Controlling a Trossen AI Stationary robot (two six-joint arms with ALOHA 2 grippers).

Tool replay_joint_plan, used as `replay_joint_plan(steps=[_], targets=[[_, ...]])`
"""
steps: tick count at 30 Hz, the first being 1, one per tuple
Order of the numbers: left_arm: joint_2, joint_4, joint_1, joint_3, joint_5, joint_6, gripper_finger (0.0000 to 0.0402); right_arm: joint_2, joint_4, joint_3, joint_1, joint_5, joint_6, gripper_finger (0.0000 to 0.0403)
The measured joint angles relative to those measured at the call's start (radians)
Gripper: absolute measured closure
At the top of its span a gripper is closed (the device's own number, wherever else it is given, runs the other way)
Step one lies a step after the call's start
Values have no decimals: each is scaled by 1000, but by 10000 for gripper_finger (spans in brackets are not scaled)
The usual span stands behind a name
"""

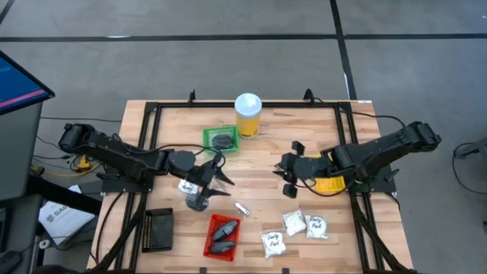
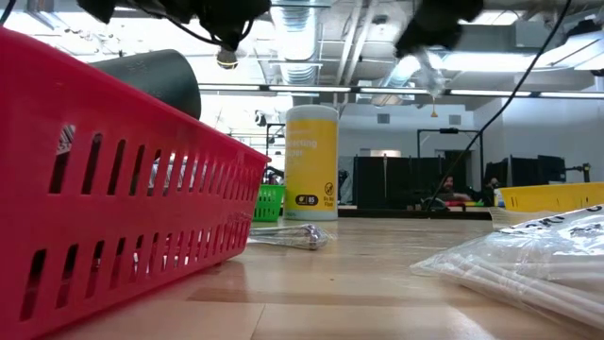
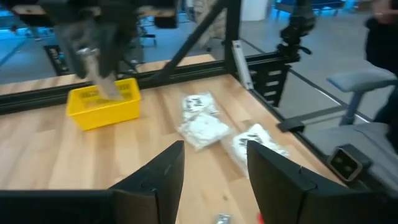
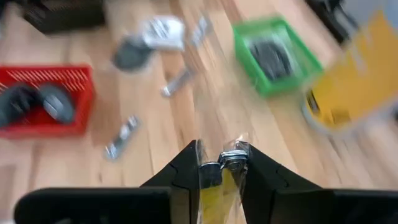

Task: Pick & Place Travel size toiletries
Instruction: Put the silver nail cutter into the yellow bin

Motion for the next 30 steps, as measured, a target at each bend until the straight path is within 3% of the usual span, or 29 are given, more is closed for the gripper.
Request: replay_joint_plan(steps=[11, 16, 25, 30], targets=[[1, -20, -89, -1, 0, 1, 239, -77, -465, 1, 156, 185, 519, 333], [1, -19, -88, -1, 0, 1, 242, -115, -642, -13, 210, 207, 731, 333], [-2, -29, -103, -1, 0, 3, 238, -183, -681, -101, 265, 244, 905, 333], [-2, -29, -98, -2, 0, 3, 243, -199, -695, -147, 253, 209, 973, 333]])
